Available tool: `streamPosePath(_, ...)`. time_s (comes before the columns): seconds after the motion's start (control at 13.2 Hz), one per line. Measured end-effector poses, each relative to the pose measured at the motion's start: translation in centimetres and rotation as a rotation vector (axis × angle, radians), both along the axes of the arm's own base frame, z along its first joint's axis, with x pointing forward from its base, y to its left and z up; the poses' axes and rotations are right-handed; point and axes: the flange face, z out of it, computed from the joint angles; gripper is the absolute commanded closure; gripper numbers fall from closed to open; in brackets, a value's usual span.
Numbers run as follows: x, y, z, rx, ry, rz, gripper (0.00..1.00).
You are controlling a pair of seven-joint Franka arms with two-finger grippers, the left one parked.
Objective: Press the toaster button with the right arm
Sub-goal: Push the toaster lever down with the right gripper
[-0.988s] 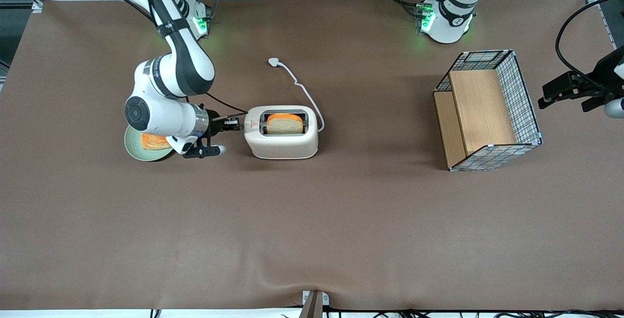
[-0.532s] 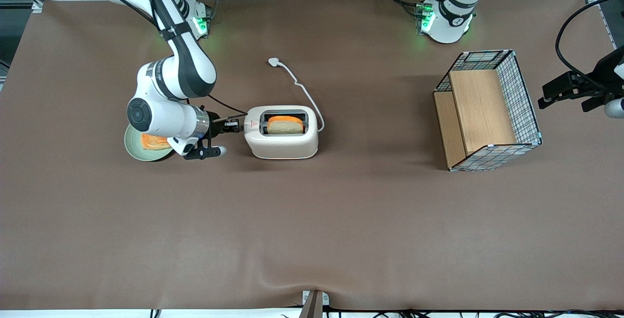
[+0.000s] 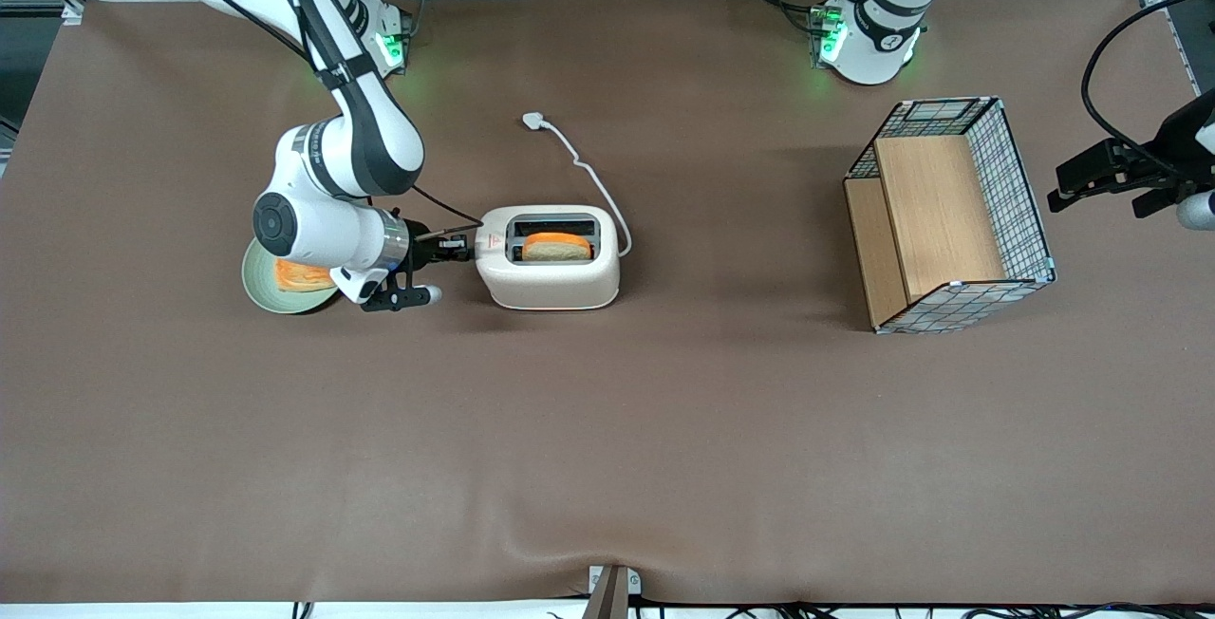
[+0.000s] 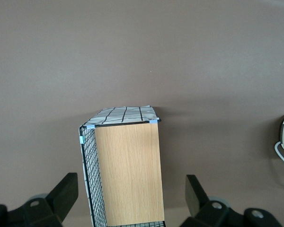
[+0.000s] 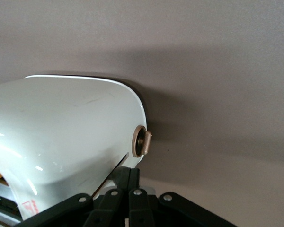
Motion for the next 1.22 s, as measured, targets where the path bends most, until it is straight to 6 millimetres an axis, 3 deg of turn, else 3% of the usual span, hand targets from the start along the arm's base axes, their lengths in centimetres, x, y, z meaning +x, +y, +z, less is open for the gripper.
streamPosePath(0.68, -0.3, -0.2, -2.3, 0.015, -0.023, -0.002, 1.0)
streamPosePath(1.22, -0.3, -0.3, -2.3, 0.024, -0.022, -0.012, 1.0)
